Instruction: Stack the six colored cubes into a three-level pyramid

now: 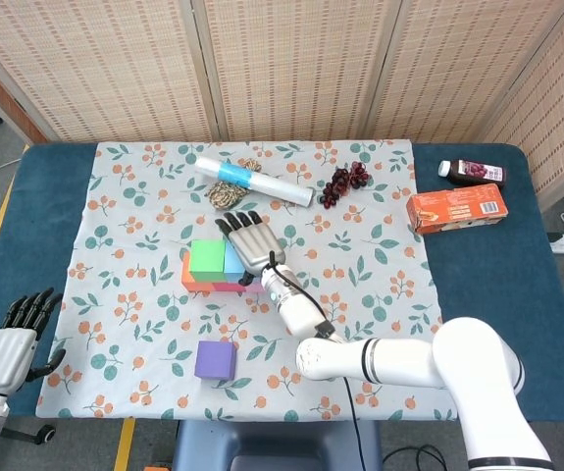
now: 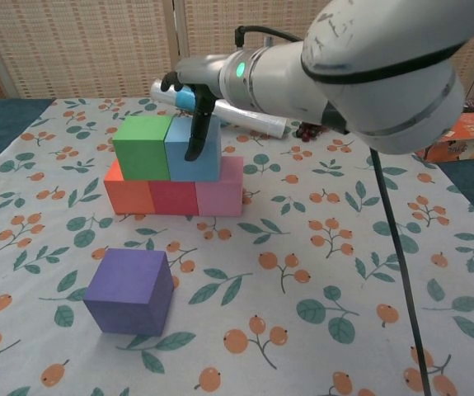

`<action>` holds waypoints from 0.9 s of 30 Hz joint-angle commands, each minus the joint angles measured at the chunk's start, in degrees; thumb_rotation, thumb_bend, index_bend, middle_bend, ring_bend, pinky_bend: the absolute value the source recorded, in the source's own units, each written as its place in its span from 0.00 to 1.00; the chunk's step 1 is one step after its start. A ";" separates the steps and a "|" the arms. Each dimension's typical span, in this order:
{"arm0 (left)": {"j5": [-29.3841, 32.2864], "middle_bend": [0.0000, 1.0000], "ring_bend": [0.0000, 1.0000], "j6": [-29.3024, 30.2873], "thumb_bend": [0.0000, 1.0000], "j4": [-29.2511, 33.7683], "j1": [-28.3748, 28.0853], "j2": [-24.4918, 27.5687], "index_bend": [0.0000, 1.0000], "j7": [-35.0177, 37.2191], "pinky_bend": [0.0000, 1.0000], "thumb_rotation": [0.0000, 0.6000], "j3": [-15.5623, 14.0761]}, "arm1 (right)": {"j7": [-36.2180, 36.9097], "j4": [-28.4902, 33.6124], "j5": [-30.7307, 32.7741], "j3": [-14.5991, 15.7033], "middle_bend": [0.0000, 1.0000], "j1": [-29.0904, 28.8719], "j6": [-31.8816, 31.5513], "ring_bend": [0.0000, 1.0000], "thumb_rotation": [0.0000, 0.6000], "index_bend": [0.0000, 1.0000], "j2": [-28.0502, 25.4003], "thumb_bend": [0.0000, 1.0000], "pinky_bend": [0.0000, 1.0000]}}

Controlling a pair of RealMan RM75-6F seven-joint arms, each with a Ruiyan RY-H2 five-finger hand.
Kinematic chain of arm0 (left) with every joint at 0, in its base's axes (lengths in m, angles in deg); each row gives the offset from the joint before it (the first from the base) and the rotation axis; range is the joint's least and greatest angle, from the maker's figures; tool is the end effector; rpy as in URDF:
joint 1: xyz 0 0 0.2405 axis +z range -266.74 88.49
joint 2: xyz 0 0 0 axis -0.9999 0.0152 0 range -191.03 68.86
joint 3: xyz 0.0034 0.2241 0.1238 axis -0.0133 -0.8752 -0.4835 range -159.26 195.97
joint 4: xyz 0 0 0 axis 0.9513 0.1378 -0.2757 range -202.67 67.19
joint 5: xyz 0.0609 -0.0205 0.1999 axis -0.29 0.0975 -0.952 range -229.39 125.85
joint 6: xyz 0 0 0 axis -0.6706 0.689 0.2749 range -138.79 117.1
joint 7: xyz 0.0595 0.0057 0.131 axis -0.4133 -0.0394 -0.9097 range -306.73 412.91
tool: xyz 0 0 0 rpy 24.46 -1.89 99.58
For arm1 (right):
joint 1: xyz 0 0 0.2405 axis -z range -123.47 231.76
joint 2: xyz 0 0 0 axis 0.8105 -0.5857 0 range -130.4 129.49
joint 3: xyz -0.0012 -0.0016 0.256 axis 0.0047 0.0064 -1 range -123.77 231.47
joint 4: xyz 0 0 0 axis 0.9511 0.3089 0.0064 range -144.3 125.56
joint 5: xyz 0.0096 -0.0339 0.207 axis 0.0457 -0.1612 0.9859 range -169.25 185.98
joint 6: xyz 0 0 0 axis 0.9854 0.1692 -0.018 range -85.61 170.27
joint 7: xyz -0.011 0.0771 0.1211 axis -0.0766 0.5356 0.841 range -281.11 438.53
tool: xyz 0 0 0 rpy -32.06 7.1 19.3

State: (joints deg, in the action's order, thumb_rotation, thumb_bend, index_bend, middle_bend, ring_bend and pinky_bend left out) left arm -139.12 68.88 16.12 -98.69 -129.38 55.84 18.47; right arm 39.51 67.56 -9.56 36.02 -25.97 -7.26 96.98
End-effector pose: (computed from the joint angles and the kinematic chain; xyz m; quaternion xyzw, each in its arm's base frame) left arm -0.3251 0.1988 0.1301 -0.6449 -0.3891 -0.3635 0.5482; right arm 0.0466 -0.4044 -0.0610 0.7687 -0.3865 0.3376 0.3817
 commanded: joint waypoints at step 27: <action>0.05 0.00 0.00 0.00 0.32 -0.49 0.11 -0.01 0.00 0.56 0.05 1.00 -0.02 | 0.19 -4.67 -1.49 -1.44 0.01 -0.55 0.14 0.00 1.00 0.00 3.07 0.00 0.00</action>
State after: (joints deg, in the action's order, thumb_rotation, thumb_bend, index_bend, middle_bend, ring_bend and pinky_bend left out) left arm -139.07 68.87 15.62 -98.58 -129.40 56.39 18.45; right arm 39.72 62.98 -11.02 34.65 -26.47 -7.19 99.97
